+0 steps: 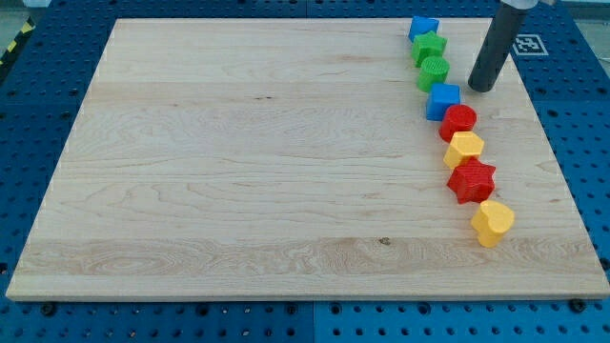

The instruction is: Move the green star towards the center left

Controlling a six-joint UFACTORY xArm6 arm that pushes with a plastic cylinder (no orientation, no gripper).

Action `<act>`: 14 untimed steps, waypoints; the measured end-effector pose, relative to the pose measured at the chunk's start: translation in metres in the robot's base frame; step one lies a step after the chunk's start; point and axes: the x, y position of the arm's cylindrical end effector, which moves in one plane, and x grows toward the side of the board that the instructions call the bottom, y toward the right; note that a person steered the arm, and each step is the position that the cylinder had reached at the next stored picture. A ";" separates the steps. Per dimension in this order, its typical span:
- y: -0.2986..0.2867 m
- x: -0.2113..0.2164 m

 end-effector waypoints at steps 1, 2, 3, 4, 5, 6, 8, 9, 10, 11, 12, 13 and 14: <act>0.000 -0.004; 0.001 -0.037; 0.002 -0.078; 0.002 -0.097; -0.001 -0.102; -0.003 -0.098; -0.010 -0.084; -0.018 -0.084; -0.036 -0.084; -0.060 -0.082; -0.080 -0.069; -0.088 -0.048; -0.101 -0.027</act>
